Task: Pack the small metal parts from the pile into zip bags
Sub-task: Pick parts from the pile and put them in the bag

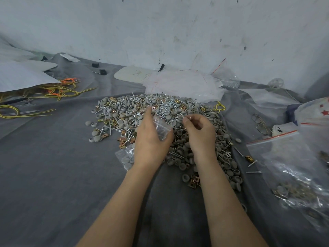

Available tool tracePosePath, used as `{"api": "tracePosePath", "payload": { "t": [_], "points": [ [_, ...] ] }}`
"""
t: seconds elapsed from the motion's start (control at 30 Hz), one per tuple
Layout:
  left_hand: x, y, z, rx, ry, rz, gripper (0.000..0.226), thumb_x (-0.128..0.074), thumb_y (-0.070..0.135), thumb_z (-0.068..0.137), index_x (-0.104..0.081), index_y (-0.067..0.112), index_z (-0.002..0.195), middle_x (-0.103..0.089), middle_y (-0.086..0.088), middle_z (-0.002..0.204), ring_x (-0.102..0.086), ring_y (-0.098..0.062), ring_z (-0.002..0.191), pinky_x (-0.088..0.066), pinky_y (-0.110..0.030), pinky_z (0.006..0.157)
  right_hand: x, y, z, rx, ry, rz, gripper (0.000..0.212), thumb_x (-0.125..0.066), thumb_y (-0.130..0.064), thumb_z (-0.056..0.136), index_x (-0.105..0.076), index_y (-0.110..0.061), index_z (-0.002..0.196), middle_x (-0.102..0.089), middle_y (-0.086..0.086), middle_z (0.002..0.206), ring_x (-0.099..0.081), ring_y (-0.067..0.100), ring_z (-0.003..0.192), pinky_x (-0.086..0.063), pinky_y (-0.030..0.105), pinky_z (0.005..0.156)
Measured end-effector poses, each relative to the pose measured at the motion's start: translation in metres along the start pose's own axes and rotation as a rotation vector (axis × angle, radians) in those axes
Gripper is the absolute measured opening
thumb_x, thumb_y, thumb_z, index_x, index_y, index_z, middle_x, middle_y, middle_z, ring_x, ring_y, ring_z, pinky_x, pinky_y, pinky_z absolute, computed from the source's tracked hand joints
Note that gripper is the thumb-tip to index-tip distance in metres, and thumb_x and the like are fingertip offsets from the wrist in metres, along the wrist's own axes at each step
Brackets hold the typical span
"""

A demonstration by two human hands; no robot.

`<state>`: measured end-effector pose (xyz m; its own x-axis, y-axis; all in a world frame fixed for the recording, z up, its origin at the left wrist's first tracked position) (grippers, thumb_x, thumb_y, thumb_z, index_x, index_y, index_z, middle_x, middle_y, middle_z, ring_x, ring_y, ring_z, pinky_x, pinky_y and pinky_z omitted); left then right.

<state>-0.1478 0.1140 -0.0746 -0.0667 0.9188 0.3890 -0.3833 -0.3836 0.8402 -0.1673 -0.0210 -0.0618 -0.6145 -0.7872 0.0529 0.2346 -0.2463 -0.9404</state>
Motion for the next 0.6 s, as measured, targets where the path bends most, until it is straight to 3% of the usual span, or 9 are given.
{"api": "tracePosePath", "payload": {
  "t": [0.17, 0.3, 0.5, 0.6],
  "points": [
    [-0.001, 0.001, -0.002, -0.048, -0.004, 0.074, 0.088, -0.071, 0.026, 0.082, -0.016, 0.018, 0.151, -0.035, -0.004, 0.150, -0.036, -0.022, 0.135, -0.036, -0.038, 0.109, -0.010, -0.010, -0.004, 0.083, -0.218, 0.011, 0.021, -0.065, -0.015, 0.088, -0.068, -0.035, 0.083, -0.069, -0.015, 0.086, -0.064, -0.001, 0.085, -0.049, 0.011, 0.077],
    [-0.002, 0.001, -0.002, -0.048, -0.033, 0.083, 0.087, -0.070, 0.026, 0.083, -0.015, 0.021, 0.151, -0.038, -0.006, 0.148, -0.040, -0.024, 0.133, -0.040, -0.045, 0.106, -0.017, -0.009, -0.007, 0.120, -0.335, -0.056, 0.020, -0.064, -0.017, 0.089, -0.070, -0.036, 0.093, -0.070, -0.015, 0.097, -0.063, -0.001, 0.094, -0.049, 0.017, 0.085],
    [-0.002, 0.002, -0.003, -0.047, -0.015, 0.097, 0.089, -0.072, 0.025, 0.081, -0.017, 0.020, 0.150, -0.042, -0.006, 0.144, -0.044, -0.024, 0.129, -0.040, -0.045, 0.105, -0.006, -0.012, -0.002, 0.112, -0.143, 0.044, 0.017, -0.063, -0.016, 0.090, -0.070, -0.031, 0.095, -0.069, -0.016, 0.093, -0.062, -0.003, 0.087, -0.046, 0.010, 0.078],
    [-0.002, 0.001, -0.003, -0.047, -0.016, 0.095, 0.088, -0.072, 0.026, 0.081, -0.017, 0.022, 0.150, -0.043, -0.006, 0.143, -0.045, -0.024, 0.128, -0.041, -0.045, 0.104, 0.000, -0.007, 0.000, 0.040, 0.010, 0.051, 0.018, -0.063, -0.017, 0.091, -0.069, -0.022, 0.107, -0.066, -0.016, 0.088, -0.061, -0.008, 0.079, -0.052, 0.019, 0.075]
  ]
}}
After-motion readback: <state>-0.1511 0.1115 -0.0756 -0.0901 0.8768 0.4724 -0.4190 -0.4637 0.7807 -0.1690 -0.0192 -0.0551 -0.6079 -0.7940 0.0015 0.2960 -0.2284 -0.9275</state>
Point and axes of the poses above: each hand's wrist, its own z-axis towards the middle knuckle, its own x-axis out of the back of the hand, y = z × x, the point moved 3 cm from there along z, towards the middle knuckle
